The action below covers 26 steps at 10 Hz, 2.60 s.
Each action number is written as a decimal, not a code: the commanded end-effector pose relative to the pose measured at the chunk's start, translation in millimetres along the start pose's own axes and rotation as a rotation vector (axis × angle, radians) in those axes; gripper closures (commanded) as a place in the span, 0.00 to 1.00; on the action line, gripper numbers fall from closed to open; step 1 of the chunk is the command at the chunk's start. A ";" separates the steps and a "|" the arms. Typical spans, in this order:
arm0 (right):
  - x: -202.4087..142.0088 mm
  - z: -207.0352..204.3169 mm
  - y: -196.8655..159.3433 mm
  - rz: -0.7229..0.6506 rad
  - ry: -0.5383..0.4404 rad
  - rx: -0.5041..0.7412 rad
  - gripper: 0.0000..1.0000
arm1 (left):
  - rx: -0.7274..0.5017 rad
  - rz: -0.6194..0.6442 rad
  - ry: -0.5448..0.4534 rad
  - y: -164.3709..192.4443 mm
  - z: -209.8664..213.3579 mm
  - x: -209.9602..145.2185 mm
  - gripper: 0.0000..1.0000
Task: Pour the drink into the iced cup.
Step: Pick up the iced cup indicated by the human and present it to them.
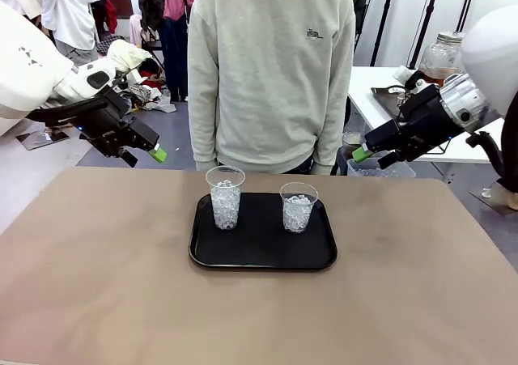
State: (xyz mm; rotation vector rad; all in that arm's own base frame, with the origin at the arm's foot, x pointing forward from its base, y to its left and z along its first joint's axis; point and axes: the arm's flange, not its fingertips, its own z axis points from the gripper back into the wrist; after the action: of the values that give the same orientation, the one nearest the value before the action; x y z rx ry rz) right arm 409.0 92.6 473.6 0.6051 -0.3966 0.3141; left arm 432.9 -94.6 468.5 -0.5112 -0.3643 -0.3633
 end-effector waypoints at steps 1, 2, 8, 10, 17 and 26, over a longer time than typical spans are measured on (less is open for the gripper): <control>11.6 7.8 -13.7 -0.151 -0.003 0.107 0.00 | -0.101 0.116 -0.013 19.7 2.0 10.0 0.00; 15.5 12.5 -24.0 -0.228 -0.013 0.155 0.00 | -0.156 0.169 -0.015 29.6 2.2 14.0 0.00; 31.6 18.3 -85.5 -0.519 0.031 0.503 0.00 | -0.471 0.453 0.027 79.4 -7.9 16.8 0.00; 30.9 11.3 -99.7 -0.563 0.065 0.575 0.00 | -0.556 0.480 0.032 95.4 -14.6 15.0 0.00; 20.9 -9.7 -116.7 -0.567 0.139 0.645 0.00 | -0.669 0.505 0.058 106.9 -27.2 -0.5 0.00; 14.8 -12.6 -119.3 -0.604 0.142 0.620 0.00 | -0.661 0.503 0.074 109.3 -30.9 -3.1 0.00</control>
State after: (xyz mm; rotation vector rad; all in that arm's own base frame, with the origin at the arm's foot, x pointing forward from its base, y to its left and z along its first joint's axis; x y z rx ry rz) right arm 472.6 9.8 412.2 1.2610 0.0443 -0.1120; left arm 483.7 -22.5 398.1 -1.2010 -0.0234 -0.0026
